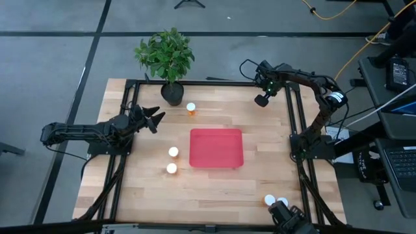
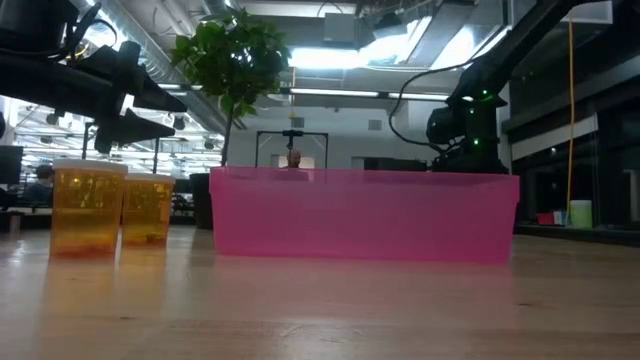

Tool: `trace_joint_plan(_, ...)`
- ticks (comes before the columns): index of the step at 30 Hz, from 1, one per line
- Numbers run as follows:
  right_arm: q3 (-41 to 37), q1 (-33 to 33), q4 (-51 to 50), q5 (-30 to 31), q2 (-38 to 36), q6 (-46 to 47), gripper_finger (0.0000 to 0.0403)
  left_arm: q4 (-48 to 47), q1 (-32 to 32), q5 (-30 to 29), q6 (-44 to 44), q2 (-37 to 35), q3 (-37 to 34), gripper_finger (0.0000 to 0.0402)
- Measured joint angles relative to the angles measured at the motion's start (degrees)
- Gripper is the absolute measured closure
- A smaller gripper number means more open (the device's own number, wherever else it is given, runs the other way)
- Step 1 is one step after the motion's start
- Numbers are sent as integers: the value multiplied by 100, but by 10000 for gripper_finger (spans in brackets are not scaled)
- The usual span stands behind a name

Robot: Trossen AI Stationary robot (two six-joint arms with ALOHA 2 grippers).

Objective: Pick and place pill bottles into a basket
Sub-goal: Put the orange pill bottle into the red bin

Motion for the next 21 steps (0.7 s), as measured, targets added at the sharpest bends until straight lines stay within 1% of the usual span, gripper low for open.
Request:
trace_joint_plan(3,-1,-2,-30,-22,0,-37,74,13,0,0,0,0,0,128)
trace_joint_plan(7,0,0,-26,-249,0,-70,107,23,0,1,0,0,0,128)
trace_joint_plan(14,-2,0,-136,-259,0,-57,170,28,0,1,0,0,0,128)
trace_joint_plan(17,-2,2,-195,-363,-2,-28,197,28,0,3,0,0,1,128)
trace_joint_plan(19,-2,2,-201,-389,-4,3,205,26,0,3,0,0,1,128)
trace_joint_plan(21,-2,21,-226,-393,-7,6,206,26,0,3,0,0,2,128)
